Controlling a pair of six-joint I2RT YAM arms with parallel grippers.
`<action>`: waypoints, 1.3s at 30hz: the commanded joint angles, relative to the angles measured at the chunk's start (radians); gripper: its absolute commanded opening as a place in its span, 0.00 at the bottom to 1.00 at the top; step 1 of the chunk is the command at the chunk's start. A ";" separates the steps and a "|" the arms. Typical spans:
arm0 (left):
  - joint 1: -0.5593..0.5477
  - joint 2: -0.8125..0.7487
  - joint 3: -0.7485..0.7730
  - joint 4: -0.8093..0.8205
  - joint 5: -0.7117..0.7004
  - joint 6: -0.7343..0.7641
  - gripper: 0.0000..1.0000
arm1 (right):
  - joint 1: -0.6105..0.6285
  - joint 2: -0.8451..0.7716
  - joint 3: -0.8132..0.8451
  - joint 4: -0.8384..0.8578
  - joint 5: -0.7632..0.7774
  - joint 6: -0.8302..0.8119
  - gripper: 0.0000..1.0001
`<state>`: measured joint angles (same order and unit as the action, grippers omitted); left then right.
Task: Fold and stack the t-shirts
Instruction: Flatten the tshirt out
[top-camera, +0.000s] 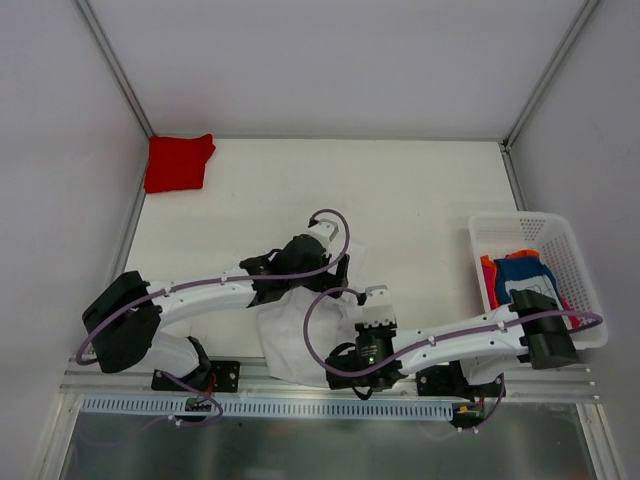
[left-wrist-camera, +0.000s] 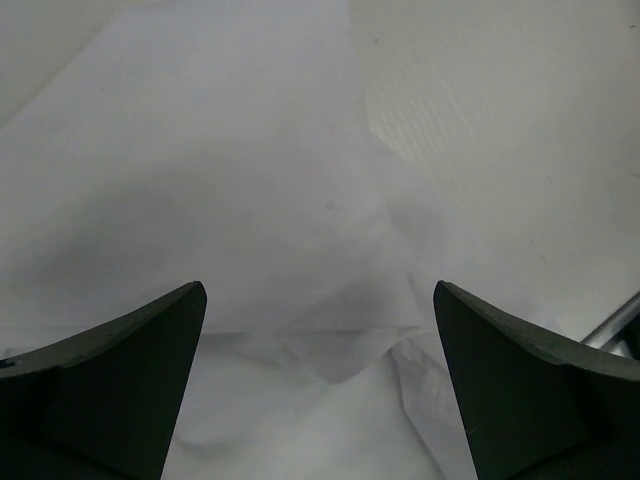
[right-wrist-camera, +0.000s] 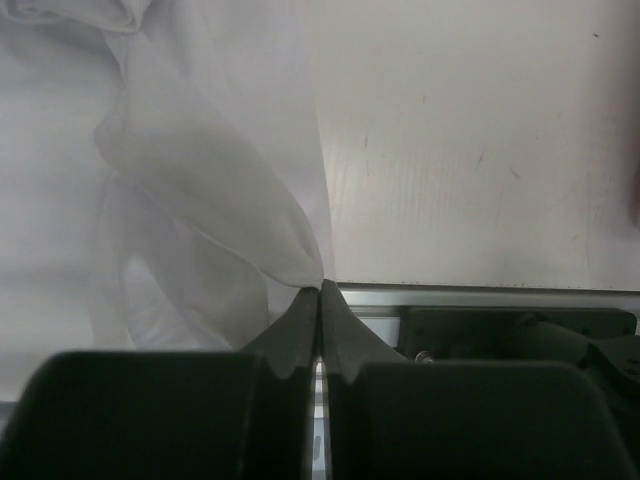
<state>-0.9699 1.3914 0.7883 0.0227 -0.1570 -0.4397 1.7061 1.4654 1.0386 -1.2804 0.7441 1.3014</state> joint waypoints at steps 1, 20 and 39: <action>-0.015 0.003 0.038 0.154 0.091 -0.053 0.99 | 0.004 -0.063 -0.032 -0.063 0.009 0.073 0.01; -0.154 -0.040 0.098 -0.042 -0.035 -0.285 0.99 | -0.005 -0.025 -0.018 -0.088 0.026 0.081 0.00; -0.395 0.023 -0.070 -0.247 -0.489 -0.553 0.97 | -0.002 -0.068 -0.061 -0.112 0.018 0.119 0.01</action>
<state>-1.3334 1.3502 0.7044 -0.1951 -0.5369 -0.9321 1.7042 1.4330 0.9756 -1.3098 0.7471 1.3914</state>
